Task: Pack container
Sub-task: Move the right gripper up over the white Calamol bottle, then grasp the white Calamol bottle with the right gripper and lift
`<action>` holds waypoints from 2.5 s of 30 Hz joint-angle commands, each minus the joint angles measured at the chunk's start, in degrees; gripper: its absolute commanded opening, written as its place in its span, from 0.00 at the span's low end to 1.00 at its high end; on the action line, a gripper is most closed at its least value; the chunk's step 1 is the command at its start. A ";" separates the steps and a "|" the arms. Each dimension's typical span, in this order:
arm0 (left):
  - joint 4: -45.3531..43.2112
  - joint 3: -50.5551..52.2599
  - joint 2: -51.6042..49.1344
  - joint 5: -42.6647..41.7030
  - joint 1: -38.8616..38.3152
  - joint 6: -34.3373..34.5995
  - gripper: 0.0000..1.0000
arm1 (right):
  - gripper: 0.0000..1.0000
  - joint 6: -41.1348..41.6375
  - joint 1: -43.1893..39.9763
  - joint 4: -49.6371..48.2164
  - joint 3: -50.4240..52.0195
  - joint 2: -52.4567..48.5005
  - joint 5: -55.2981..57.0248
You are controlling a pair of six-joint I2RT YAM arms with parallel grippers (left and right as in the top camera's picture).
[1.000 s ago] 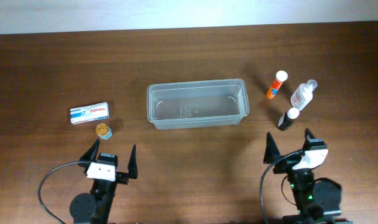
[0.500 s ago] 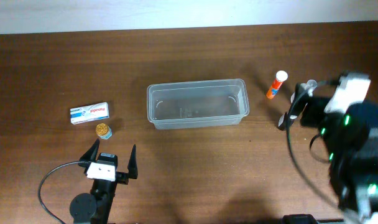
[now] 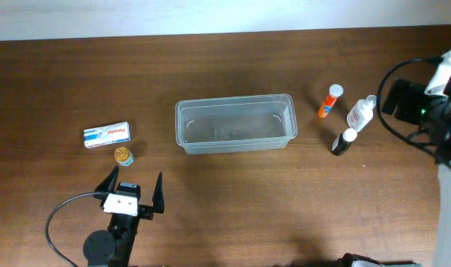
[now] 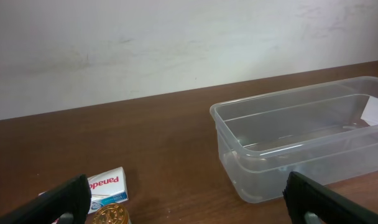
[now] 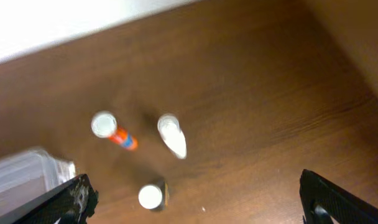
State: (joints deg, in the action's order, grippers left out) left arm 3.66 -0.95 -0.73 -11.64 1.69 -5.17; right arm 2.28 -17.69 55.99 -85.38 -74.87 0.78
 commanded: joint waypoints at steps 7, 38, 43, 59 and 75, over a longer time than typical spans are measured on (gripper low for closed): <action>-0.11 0.44 0.39 -0.81 0.35 -0.94 1.00 | 0.98 -12.37 -0.70 2.56 -1.05 -12.92 -9.44; -0.11 0.44 0.39 -0.81 0.35 -0.94 1.00 | 0.84 -18.58 -0.83 -7.26 -1.05 -30.91 -10.91; -0.11 0.44 0.39 -0.81 0.35 -0.94 1.00 | 0.79 -18.60 -1.66 -8.11 -1.05 -32.83 -10.93; -0.11 0.44 0.39 -0.81 0.35 -0.94 1.00 | 0.60 -19.69 -2.75 -10.29 -0.76 -37.86 -12.04; -0.11 0.44 0.39 -0.81 0.35 -0.94 1.00 | 0.19 -19.65 -2.75 -12.55 -0.79 -38.49 -12.26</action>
State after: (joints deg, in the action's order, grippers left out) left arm 3.66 -0.95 -0.73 -11.64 1.69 -5.17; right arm -17.08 -20.16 43.81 -85.41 -112.57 -10.87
